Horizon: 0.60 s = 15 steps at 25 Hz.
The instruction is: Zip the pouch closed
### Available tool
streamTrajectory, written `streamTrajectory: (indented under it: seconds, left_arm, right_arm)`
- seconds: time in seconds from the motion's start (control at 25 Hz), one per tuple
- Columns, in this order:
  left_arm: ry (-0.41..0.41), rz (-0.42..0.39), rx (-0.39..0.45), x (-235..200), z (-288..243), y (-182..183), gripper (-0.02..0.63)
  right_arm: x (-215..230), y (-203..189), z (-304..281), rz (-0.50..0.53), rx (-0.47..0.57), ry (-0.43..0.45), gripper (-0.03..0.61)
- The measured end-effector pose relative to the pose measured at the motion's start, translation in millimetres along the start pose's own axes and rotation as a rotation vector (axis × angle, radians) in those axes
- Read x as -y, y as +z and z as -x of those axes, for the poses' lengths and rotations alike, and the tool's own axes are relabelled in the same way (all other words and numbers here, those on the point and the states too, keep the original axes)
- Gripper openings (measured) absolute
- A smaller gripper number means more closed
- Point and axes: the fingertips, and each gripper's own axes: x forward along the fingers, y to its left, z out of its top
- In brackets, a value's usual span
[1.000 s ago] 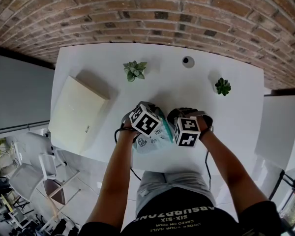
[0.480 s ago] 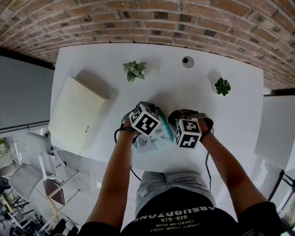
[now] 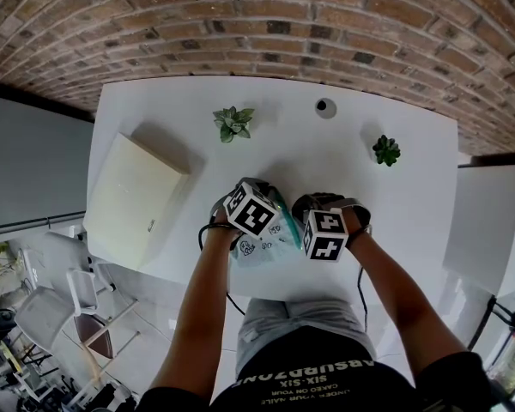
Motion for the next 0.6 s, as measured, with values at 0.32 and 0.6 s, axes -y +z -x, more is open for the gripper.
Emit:
streamTrajectory:
  seconds: [0.32,0.6]
  left_arm:
    - [0.007,-0.001,-0.005,-2.2,-1.2,-0.5,0.025]
    - [-0.006,0.005,-0.001,0.0,-0.2,0.1,0.025]
  right_arm:
    - [-3.7,-0.2,2.5,-0.013,0.002,0.0,0.002]
    - [-5.0,1.2,5.9,-0.026,0.003,0.007,0.002]
